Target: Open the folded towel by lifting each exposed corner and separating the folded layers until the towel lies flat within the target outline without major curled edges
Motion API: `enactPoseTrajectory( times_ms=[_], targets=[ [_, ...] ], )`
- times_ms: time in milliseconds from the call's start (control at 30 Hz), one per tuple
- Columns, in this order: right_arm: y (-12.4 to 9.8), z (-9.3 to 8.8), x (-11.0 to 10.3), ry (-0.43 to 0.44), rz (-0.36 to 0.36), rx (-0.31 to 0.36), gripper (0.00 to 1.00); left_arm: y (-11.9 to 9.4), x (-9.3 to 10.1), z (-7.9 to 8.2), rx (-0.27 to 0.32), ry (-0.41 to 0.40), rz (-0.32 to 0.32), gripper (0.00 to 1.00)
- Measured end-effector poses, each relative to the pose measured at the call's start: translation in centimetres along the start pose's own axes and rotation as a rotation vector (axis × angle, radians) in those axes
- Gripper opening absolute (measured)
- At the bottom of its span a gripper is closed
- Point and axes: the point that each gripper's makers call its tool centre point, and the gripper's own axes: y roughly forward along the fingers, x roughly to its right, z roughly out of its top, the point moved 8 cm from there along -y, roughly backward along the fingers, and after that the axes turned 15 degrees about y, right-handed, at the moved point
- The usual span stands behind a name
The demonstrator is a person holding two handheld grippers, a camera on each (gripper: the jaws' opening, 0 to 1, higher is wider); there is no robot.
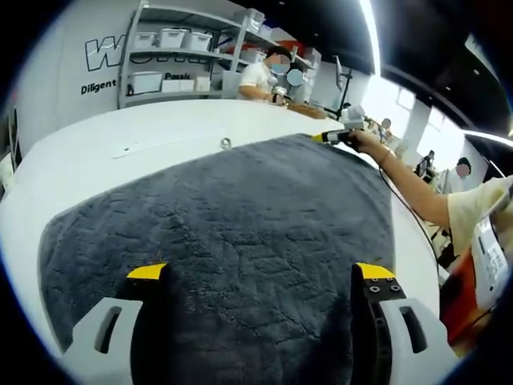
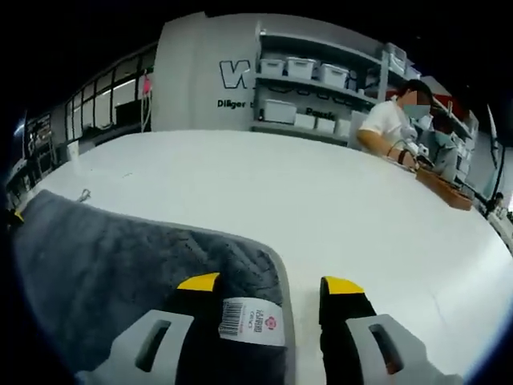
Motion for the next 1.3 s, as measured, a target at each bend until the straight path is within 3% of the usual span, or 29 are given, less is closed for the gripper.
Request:
enactPoseTrajectory(
  times_ms=[300,600,767,1033,1300],
  targets=[
    [-0.2,0.4,-0.3,-0.025,0.002,0.022,0.4,0.0,0.0,0.0,-0.004,0.005,-0.001,0.91],
    [-0.6,1.7,-1.5,0.02,0.129,0.11,0.3,0.0,0.0,0.0,-0.008,0.011,-0.001,0.91],
    [0.0,1.3,-2.8,-0.013,0.181,0.077,0.3,0.0,0.0,0.0,-0.011,0.015,0.001,0.9],
    [0.9,-0.3,-2.7,0.011,0.193,0.003,0.34,-0.1,0.0,0.0,-0.01,0.014,0.0,0.9],
    [1.2,-0.3,-2.3,0.041,0.198,0.011,0.34,-0.1,0.0,-0.1,-0.013,0.018,0.0,0.9]
  ],
)
